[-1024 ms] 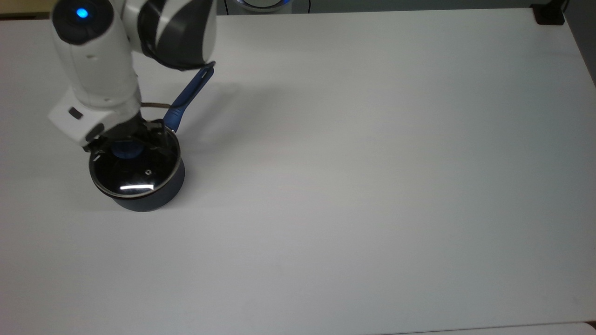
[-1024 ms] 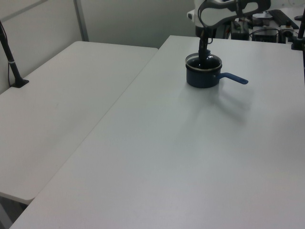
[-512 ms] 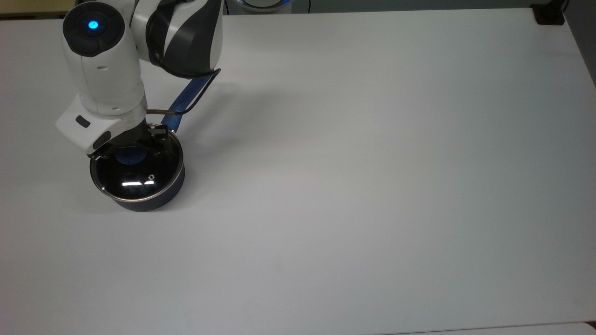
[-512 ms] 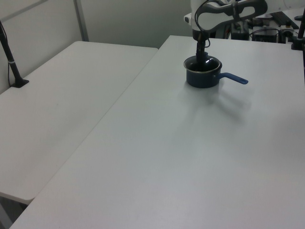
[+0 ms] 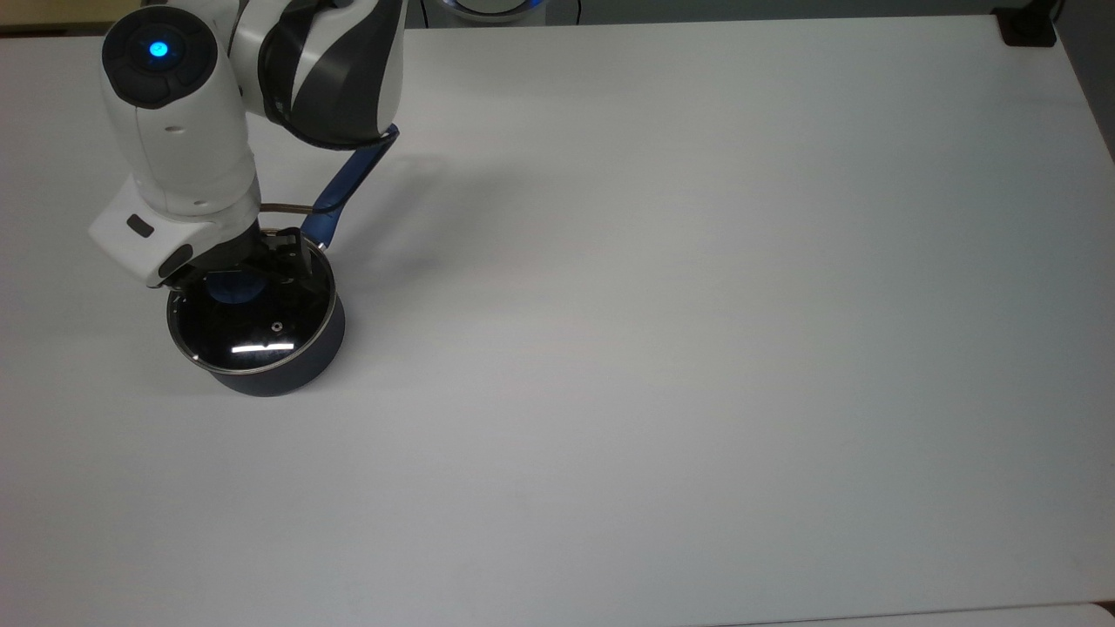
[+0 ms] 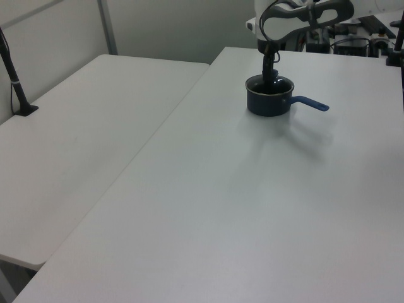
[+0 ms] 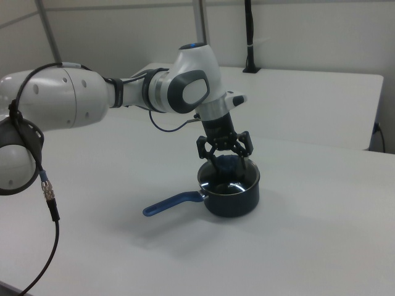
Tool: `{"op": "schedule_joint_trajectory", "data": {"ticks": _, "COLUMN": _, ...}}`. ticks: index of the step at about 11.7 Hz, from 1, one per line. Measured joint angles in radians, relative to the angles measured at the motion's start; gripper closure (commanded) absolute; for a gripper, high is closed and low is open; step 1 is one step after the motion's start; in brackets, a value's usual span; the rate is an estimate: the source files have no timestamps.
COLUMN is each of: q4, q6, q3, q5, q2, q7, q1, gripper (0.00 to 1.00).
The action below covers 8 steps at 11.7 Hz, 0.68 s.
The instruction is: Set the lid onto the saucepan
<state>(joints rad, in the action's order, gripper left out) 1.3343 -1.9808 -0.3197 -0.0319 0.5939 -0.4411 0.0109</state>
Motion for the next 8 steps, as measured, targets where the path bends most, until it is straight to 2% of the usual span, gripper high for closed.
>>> {"op": "schedule_joint_trajectory", "data": {"ticks": 4, "q4": 0.002, "q6": 0.005, "q3": 0.001, "q5": 0.000, "q2": -0.053, "q7": 0.015, "q1": 0.008, "gripper": 0.00}}
{"op": "schedule_joint_trajectory", "data": {"ticks": 6, "q4": 0.034, "q6": 0.028, "q3": 0.014, "q5": 0.001, "q2": -0.148, "q7": 0.148, "q1": 0.034, "gripper": 0.00}}
{"op": "schedule_joint_trajectory", "data": {"ticks": 8, "q4": 0.100, "q6": 0.130, "q3": 0.061, "q5": 0.001, "q2": -0.272, "q7": 0.276, "q1": 0.053, "gripper": 0.00}}
